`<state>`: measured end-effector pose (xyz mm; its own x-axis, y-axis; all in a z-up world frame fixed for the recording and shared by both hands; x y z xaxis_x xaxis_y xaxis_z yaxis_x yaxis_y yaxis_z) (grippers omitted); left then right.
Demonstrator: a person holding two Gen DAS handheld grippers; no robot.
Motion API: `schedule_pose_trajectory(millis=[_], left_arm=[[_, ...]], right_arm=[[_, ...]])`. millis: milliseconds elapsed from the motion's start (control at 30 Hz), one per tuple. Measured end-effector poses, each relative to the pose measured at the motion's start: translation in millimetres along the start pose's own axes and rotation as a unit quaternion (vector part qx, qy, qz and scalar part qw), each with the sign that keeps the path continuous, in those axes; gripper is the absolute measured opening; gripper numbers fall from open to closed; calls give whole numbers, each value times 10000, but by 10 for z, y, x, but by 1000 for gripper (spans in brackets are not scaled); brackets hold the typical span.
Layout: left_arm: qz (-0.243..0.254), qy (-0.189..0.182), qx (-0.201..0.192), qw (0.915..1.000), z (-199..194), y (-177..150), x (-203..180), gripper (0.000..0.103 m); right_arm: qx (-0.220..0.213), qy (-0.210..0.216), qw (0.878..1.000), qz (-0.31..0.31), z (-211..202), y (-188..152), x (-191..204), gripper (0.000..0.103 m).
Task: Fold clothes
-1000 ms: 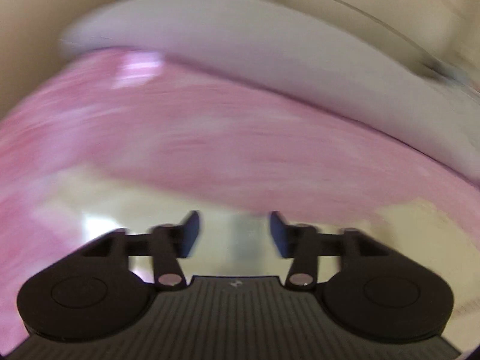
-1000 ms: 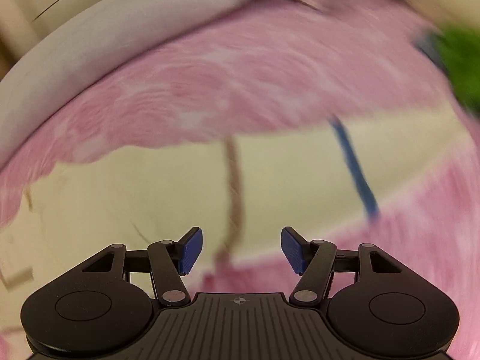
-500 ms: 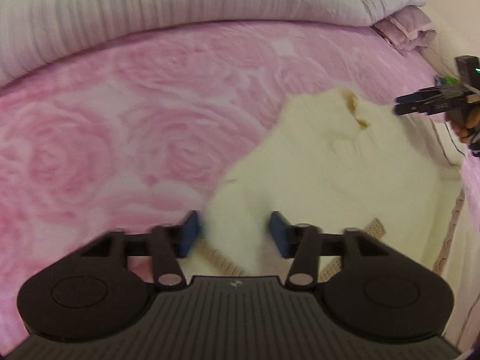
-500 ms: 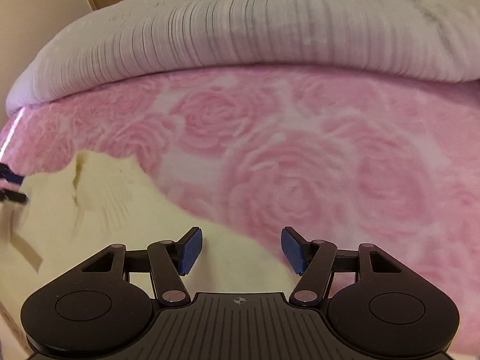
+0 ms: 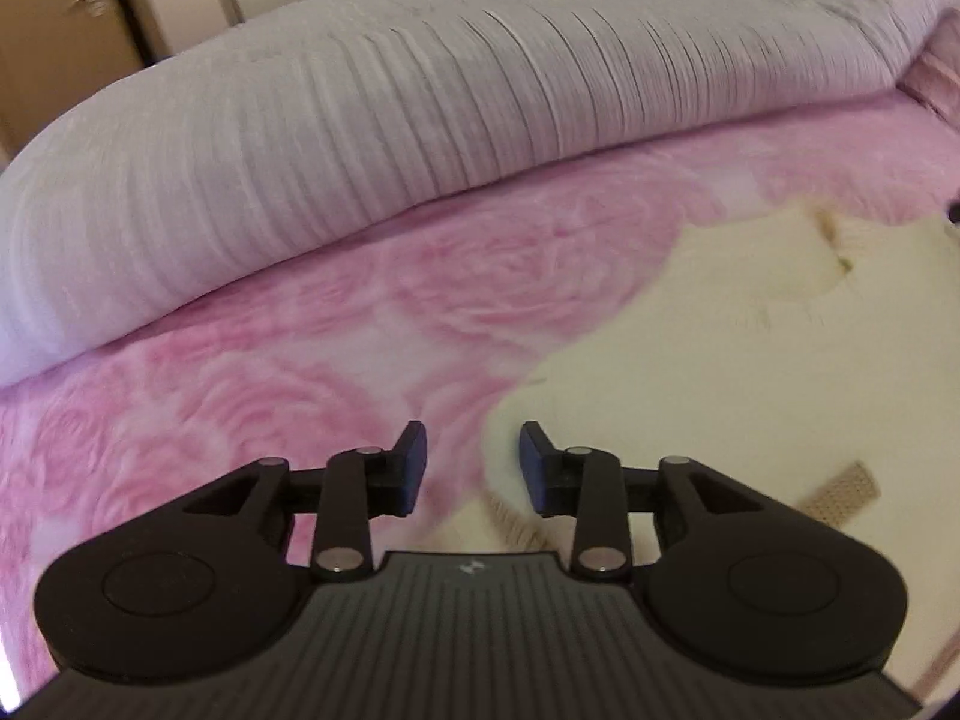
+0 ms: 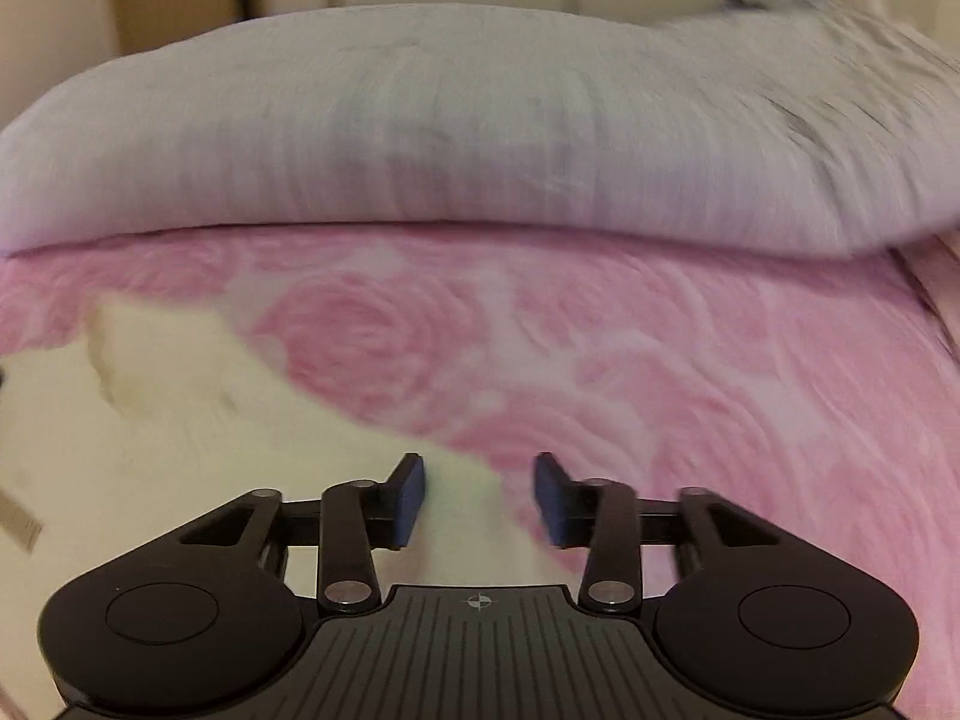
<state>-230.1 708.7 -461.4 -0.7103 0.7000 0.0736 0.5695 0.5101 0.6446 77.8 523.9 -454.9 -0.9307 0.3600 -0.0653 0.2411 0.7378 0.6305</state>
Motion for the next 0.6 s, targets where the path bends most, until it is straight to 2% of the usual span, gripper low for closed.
schedule_pose_trajectory(millis=[67, 133, 267, 367, 467, 533, 600], left_arm=[[-405, -95, -74, 9991, -237, -98, 112, 33], [-1062, -312, 35, 9938, -561, -316, 277, 33], [-2127, -744, 406, 9734, -1336, -1069, 512, 33], [-2930, -1018, 985, 9456, -1910, -1848, 465, 34], [-3716, -1205, 1507, 9081, -2392, -2606, 338, 34], [-4132, -1298, 1792, 8833, -2617, -3023, 195, 35], [-4519, -1474, 1832, 8605, -2730, -3238, 71, 37]], right_arm=[[-74, 210, 9981, 575, -275, -163, -89, 50], [-4, 474, 9936, 1023, -594, -430, -177, 51], [322, 749, 9789, 1872, -1460, -1321, -321, 52], [730, 944, 9568, 2651, -2101, -2146, -319, 52], [1274, 1133, 9204, 3518, -2631, -3040, -153, 52], [1494, 1128, 9003, 3930, -2857, -3454, -26, 52], [1527, 1283, 8663, 4580, -2966, -3783, 89, 52]])
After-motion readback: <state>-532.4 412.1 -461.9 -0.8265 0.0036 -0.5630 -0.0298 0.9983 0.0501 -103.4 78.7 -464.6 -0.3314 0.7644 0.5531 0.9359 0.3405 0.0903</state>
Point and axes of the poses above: each gripper's, at about its wrist camera, not at the fingertips, and z roughly the way its jaws point, x to its left, y to its top, the point moved 8 cm from there along z, roughly the way its jaws point, and after that the axes turned 6 degrees about -z, right-handed, at the moved point
